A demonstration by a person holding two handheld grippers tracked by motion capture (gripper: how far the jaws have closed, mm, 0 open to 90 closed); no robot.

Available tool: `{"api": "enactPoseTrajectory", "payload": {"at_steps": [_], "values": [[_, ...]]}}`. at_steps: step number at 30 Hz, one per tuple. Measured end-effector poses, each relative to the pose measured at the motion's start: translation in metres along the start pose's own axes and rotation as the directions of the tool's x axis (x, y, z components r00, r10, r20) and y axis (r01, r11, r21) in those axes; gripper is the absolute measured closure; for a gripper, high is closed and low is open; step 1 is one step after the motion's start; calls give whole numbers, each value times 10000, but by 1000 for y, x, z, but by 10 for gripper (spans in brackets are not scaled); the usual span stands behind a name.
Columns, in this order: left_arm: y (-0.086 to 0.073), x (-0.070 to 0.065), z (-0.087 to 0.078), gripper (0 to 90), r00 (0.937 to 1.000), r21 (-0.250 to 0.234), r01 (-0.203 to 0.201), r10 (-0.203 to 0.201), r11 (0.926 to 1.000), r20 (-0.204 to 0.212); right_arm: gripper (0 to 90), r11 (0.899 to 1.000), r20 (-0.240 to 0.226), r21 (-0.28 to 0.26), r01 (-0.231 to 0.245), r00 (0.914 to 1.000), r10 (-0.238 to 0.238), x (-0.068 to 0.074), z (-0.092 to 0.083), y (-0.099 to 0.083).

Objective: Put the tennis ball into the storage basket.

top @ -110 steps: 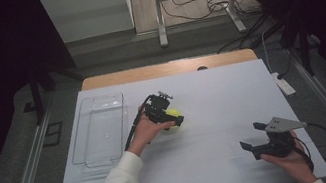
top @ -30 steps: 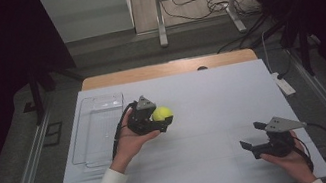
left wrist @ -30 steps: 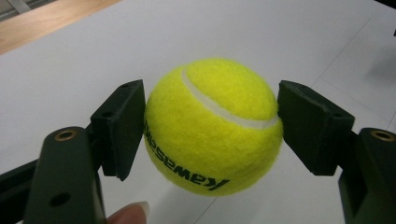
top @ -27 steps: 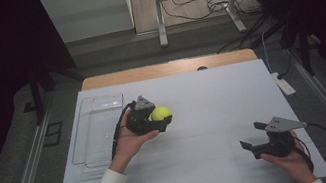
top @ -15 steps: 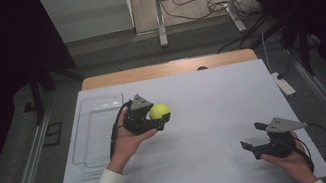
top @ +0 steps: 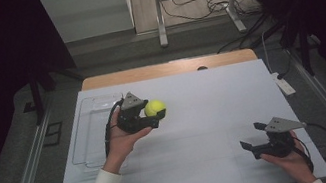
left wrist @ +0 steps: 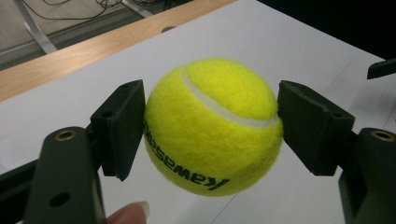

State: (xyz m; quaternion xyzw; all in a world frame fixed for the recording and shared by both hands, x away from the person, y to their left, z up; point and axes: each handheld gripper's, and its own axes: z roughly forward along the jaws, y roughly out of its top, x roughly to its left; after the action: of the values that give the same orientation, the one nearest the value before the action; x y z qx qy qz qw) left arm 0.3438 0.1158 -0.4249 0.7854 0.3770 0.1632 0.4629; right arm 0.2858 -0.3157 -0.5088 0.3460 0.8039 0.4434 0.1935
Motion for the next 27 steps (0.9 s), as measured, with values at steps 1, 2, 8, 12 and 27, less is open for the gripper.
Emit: {"api": "enactPoseTrajectory", "payload": {"at_steps": [1,2,8,12,27], "values": [[0,0,-1,271,10000,-56,29,-30,10000,-6,125,10000,5,10,5,10000,-5,0,0,0],[1,1,-2,271,10000,-82,32,-32,10000,-29,125,10000,7,9,9,10000,-9,0,0,0],[2,4,-9,271,9998,-353,108,-115,9993,-185,126,10000,78,19,30,10000,-30,0,-1,0],[3,6,-12,270,9996,-486,133,-146,9987,-258,126,10000,94,29,57,9999,-57,0,-1,0],[5,13,-27,271,9979,-1026,272,-332,9943,-564,128,10000,106,11,77,9999,-77,0,0,0]]}}
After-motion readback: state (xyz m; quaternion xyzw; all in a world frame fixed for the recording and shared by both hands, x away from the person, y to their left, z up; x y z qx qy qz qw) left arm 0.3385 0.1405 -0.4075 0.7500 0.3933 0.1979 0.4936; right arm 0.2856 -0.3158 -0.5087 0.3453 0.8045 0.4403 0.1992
